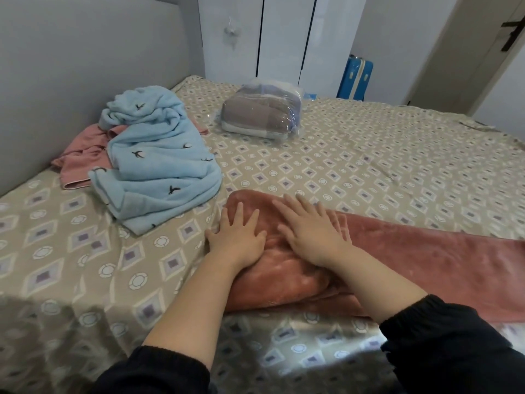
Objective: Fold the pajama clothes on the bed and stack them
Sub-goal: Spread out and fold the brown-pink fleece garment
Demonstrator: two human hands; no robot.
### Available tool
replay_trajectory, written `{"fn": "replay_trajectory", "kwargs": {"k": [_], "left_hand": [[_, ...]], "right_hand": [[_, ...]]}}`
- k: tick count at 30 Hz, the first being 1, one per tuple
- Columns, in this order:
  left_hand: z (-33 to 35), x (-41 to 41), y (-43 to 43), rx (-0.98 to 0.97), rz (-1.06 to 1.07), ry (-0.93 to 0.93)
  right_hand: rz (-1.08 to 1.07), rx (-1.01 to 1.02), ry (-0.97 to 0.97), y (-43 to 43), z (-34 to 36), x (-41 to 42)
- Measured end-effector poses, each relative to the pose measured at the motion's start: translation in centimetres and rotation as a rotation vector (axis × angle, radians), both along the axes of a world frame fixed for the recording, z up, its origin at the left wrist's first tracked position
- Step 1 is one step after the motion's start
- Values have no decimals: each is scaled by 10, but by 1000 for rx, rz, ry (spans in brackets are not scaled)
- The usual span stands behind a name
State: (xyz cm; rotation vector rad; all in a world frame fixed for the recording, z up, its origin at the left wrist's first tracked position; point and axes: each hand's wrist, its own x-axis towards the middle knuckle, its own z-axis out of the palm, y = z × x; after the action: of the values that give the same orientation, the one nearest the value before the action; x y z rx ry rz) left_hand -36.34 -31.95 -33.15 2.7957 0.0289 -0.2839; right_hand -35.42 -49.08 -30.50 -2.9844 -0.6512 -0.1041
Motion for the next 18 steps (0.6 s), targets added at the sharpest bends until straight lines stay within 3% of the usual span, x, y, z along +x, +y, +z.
{"fn": "replay_trajectory", "kwargs": {"k": [3, 6, 13, 16, 18], "left_hand": [[-6, -2, 0, 5, -11, -23], [-8, -2, 5, -38, 20, -59], [1, -4, 18, -291, 170, -126], [10, -3, 31, -697, 321, -47], [12, -6, 40, -908, 374, 21]], "right_hand": [[-84, -171, 147, -10, -14, 15], [-325, -152, 167, -15, -7, 30], [-716, 505, 250, -48, -6, -6], [-668, 726, 312, -50, -9, -19], [-601, 748, 315, -48, -11, -21]]}}
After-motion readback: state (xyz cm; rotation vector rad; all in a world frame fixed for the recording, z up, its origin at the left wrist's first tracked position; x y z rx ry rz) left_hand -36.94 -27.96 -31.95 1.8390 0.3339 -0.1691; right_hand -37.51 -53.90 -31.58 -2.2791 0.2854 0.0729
